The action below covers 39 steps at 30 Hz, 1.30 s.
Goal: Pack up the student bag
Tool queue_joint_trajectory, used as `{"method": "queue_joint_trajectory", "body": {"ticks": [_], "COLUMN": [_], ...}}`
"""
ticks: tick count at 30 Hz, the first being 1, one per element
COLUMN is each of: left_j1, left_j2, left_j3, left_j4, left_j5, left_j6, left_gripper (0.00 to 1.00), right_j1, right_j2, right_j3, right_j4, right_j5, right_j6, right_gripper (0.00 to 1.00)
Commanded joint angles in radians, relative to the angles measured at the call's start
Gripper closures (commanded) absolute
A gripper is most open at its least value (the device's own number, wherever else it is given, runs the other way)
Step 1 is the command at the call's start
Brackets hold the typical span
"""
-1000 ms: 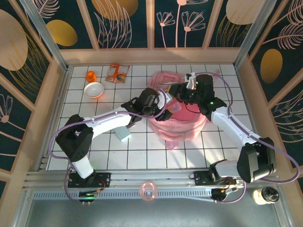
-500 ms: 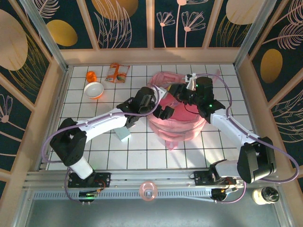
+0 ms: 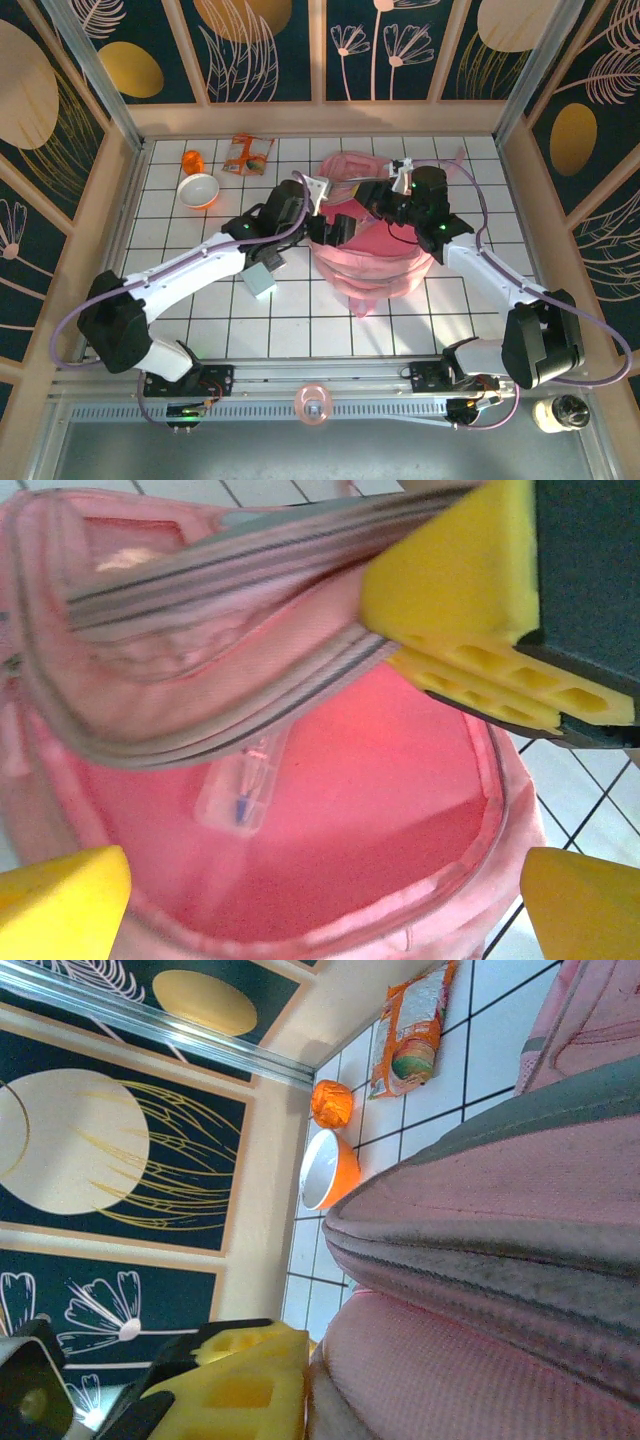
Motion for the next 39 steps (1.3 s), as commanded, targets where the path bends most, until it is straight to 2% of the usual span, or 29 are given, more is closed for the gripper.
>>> {"method": "queue_joint_trajectory", "body": {"ticks": [1, 6, 9, 12, 18, 24, 30, 36, 39], "left_j1": [0.06, 0.206, 0.26, 0.299, 0.361, 0.371, 0.371, 0.371, 0.371], "left_j2": [-0.08, -0.174, -0.187, -0.187, -0.197, -0.158, -0.098, -0.048, -0.001], "left_j3": [-0.017, -0.114, -0.152, -0.202, -0.341, -0.409, -0.381, -0.367, -0.348], "left_j4": [-0.123, -0.244, -0.333, -0.384, -0.364, -0.398, -0.378, -0.387, -0.384], "left_j5": [-0.037, -0.028, -0.04, -0.035, -0.062, -0.089, -0.054, -0.119, -0.114], "left_j6": [-0.09, -0.136, -0.152, -0.188, -0.341, -0.464, -0.461, -0.455, -0.441], "left_gripper": [0.01, 0.01, 0.01, 0.01, 0.01, 0.01, 0.01, 0.01, 0.01], "right_j1": [0.016, 0.03, 0.041, 0.065, 0.078, 0.079, 0.078, 0.078, 0.081], "right_j2": [-0.035, -0.024, -0.008, -0.001, -0.042, -0.089, -0.105, -0.103, -0.105], "right_j3": [0.007, 0.01, 0.029, 0.053, 0.033, 0.036, 0.051, 0.05, 0.046], "right_j4": [0.061, 0.027, -0.008, -0.063, -0.097, -0.14, -0.153, -0.144, -0.134], "right_j5": [0.009, 0.029, 0.026, 0.043, 0.078, 0.104, 0.106, 0.104, 0.1], "right_j6": [-0.02, -0.039, -0.058, -0.094, -0.107, -0.131, -0.143, -0.141, -0.132], "right_gripper": [0.84, 0.84, 0.83, 0.83, 0.82, 0.83, 0.83, 0.82, 0.82]}}
